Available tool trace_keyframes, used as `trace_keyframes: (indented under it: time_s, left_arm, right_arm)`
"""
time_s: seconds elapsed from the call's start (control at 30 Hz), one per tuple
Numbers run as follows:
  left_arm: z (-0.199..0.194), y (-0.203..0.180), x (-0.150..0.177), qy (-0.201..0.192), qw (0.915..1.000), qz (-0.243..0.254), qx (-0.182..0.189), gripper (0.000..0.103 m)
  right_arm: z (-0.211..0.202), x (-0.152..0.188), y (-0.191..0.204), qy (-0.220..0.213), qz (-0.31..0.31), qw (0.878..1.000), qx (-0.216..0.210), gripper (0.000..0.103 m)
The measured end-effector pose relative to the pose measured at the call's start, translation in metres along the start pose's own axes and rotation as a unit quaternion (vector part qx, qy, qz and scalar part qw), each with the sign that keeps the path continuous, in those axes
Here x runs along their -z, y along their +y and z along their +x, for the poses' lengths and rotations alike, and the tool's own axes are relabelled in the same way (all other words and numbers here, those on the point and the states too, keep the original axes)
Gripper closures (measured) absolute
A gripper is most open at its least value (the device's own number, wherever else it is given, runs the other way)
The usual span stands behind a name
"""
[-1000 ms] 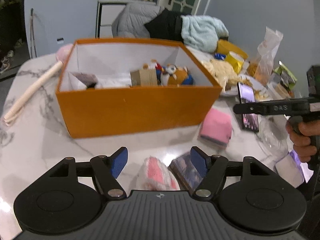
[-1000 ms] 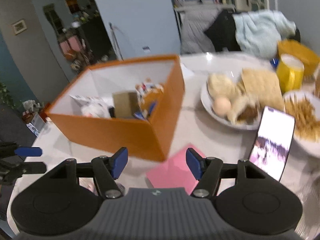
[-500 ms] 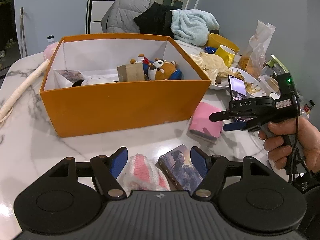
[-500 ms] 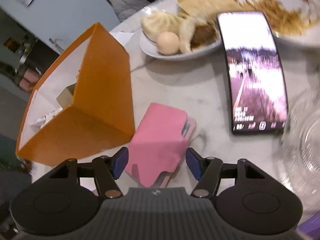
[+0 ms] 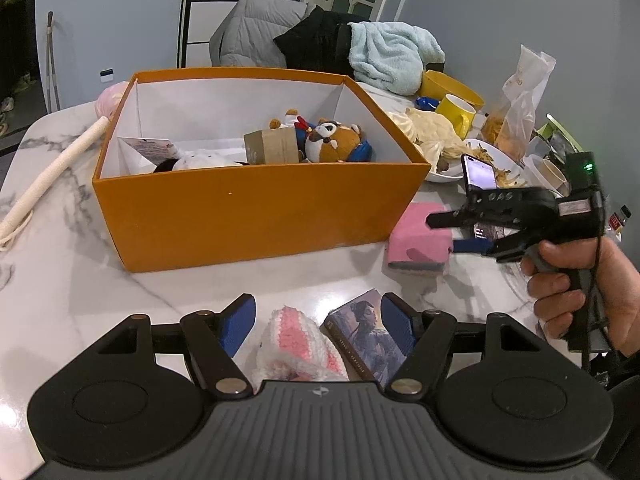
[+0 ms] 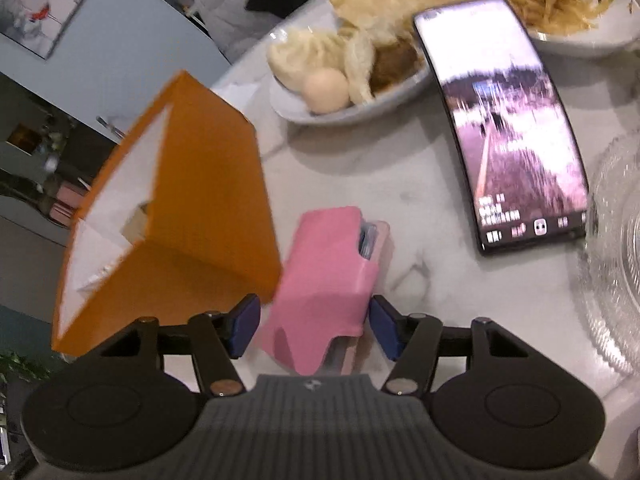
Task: Organize objects
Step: 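Grasp the crochet bunny with left gripper while right gripper grasps the pink phone case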
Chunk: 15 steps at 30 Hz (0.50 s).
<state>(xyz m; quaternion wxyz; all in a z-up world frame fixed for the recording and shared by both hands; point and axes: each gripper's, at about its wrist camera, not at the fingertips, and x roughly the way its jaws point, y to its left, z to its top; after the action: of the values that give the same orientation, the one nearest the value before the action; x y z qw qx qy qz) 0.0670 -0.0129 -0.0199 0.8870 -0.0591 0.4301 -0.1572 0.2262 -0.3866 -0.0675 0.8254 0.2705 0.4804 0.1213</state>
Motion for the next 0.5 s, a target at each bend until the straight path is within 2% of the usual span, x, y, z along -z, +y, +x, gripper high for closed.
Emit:
trace_keyframes:
  time_s: [0.1, 0.27, 0.3, 0.4, 0.47, 0.5]
  left_arm:
    - [0.002, 0.0, -0.001, 0.002, 1.0, -0.003, -0.001, 0.021]
    - [0.004, -0.002, -0.002, 0.005, 1.0, -0.006, 0.003, 0.021]
    - [0.004, -0.003, -0.002, 0.005, 1.0, -0.004, 0.002, 0.021]
    - [0.004, -0.003, -0.001, 0.004, 1.0, 0.0, 0.002, 0.021]
    - [0.006, -0.002, -0.001, 0.007, 1.0, -0.004, 0.001, 0.021]
    - [0.006, -0.001, -0.001, 0.009, 1.0, -0.005, 0.0, 0.021]
  right_arm:
    - [-0.008, -0.001, 0.0, -0.009, 0.006, 1.0, -0.016, 0.048]
    - [-0.008, 0.0, -0.002, -0.014, 0.012, 1.0, -0.009, 0.053]
    - [-0.008, -0.001, -0.002, -0.016, 0.021, 1.0, -0.015, 0.056]
    - [-0.011, -0.005, 0.001, -0.019, 0.032, 0.997, -0.06, 0.077]
    - [-0.008, -0.003, 0.007, -0.008, 0.026, 0.997, -0.067, 0.077]
    - [-0.005, 0.0, 0.011, -0.001, 0.016, 0.998, -0.054, 0.072]
